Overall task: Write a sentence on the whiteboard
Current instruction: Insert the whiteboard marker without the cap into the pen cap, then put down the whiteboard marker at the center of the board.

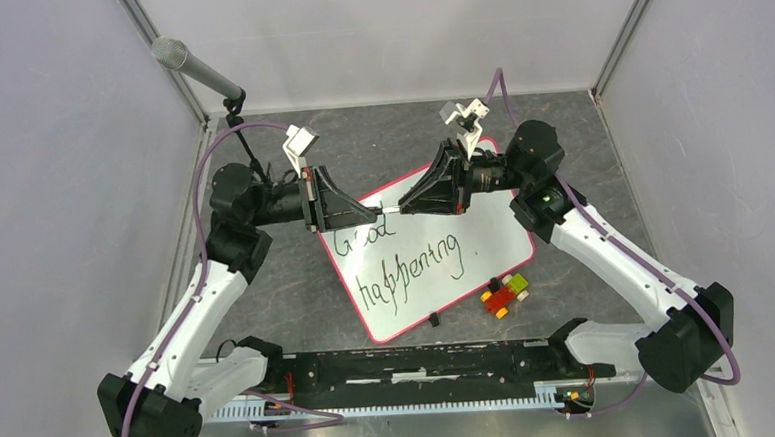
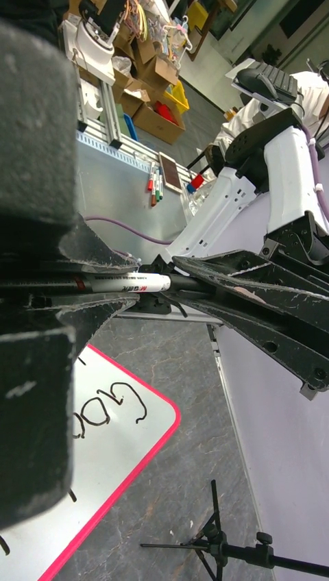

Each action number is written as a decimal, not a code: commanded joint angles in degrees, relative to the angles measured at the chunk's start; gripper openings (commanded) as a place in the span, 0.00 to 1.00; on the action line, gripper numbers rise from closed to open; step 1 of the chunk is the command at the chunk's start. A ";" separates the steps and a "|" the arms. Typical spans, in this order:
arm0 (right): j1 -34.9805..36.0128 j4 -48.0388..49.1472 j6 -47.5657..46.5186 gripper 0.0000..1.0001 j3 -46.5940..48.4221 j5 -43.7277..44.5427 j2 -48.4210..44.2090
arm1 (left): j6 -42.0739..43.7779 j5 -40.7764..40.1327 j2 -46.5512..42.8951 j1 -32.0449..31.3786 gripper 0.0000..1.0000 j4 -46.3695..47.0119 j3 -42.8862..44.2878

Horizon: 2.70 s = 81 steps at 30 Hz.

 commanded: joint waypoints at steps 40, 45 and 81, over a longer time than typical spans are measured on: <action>-4.73 -15.82 -16.12 0.75 5.77 5.31 -1.90 | 38.58 -8.35 -6.59 7.86 0.02 -41.72 8.67; -9.35 -21.09 -20.60 0.89 5.94 5.24 -3.40 | 52.02 -14.87 -8.47 17.91 0.02 -55.88 11.90; -21.14 -40.75 -41.44 0.95 0.36 9.72 -8.38 | 90.11 -37.22 12.51 37.94 0.22 -47.15 -8.88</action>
